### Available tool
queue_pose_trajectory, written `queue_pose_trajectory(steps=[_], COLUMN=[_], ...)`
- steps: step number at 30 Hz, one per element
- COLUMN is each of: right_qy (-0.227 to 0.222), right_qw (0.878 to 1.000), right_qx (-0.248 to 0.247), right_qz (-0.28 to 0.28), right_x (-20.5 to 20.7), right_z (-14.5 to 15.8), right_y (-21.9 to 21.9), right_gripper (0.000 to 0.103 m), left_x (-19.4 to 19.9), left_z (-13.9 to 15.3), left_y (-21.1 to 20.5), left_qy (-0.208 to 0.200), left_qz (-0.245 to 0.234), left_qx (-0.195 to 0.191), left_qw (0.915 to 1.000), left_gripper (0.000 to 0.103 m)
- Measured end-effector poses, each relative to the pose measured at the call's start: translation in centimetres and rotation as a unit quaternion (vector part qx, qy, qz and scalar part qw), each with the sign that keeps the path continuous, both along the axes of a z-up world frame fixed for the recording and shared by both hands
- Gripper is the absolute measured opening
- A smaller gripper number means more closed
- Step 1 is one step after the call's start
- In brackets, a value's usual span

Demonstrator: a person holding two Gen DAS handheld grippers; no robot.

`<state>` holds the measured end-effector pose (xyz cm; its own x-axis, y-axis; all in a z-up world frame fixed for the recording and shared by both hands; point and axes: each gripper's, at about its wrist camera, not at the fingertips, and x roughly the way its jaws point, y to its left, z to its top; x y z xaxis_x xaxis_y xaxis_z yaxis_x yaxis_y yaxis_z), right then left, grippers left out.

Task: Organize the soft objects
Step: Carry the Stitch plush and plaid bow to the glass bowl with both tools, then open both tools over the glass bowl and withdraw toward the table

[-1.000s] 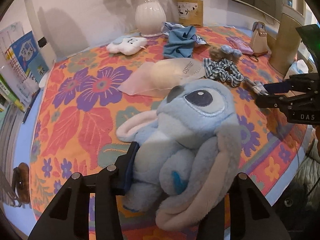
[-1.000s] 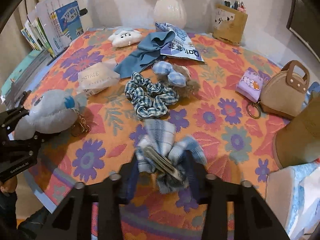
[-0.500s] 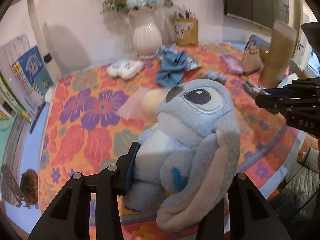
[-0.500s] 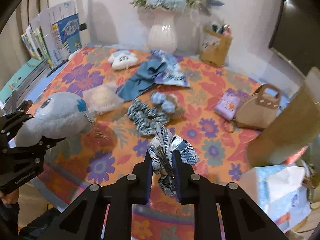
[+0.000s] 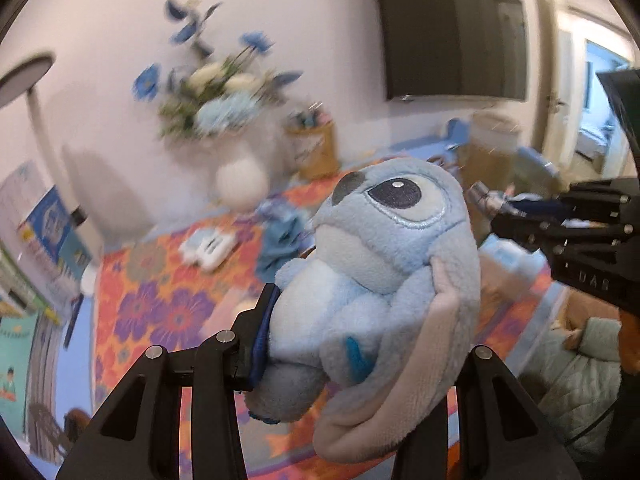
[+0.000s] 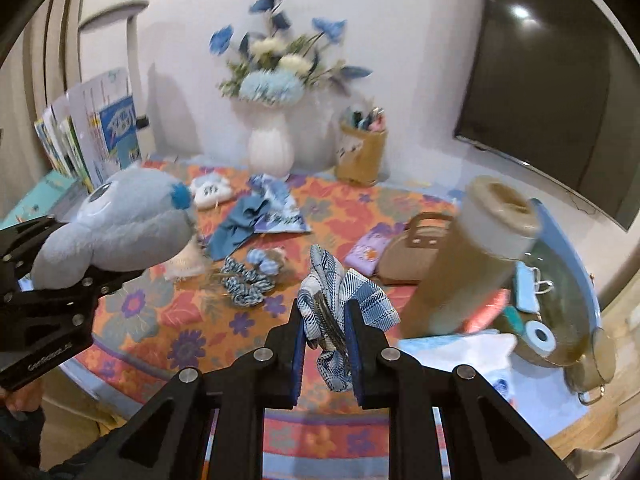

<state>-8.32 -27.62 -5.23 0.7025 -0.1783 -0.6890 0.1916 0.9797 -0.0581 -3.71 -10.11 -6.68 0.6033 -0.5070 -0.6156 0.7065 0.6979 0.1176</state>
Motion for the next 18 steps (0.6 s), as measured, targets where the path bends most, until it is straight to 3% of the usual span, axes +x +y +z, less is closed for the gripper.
queue_pose_trajectory(steps=[4,9,13,18], right_qy=[-0.044,-0.086,-0.101,-0.101], right_qw=[0.998,0.984,0.969,0.949], right_qx=[0.023,0.028,0.065,0.132], right_qz=[-0.041,-0.151,-0.217,-0.268], right_x=[-3.6,-8.6,-11.0,-11.1], right_z=[3.6,5.7,5.1,2.9], right_y=[-4.2,-11.1,-16.7,-23.5], right_gripper=[0.018,0.018,0.018,0.018], left_x=[-1.9,-4.2,-6.0,-6.6], left_z=[3.1,6.0,7.0,6.4], left_y=[-3.7,-10.2,-16.5,-23.8], left_qy=[-0.022,-0.013,-0.002,0.021], left_qz=[-0.054,-0.134,-0.185,-0.209], left_qx=[-0.017,-0.037,-0.037,-0.027], left_qw=[0.9981,0.9901,0.9821,0.9773], left_gripper=[0.037,0.037,0.037,0.037])
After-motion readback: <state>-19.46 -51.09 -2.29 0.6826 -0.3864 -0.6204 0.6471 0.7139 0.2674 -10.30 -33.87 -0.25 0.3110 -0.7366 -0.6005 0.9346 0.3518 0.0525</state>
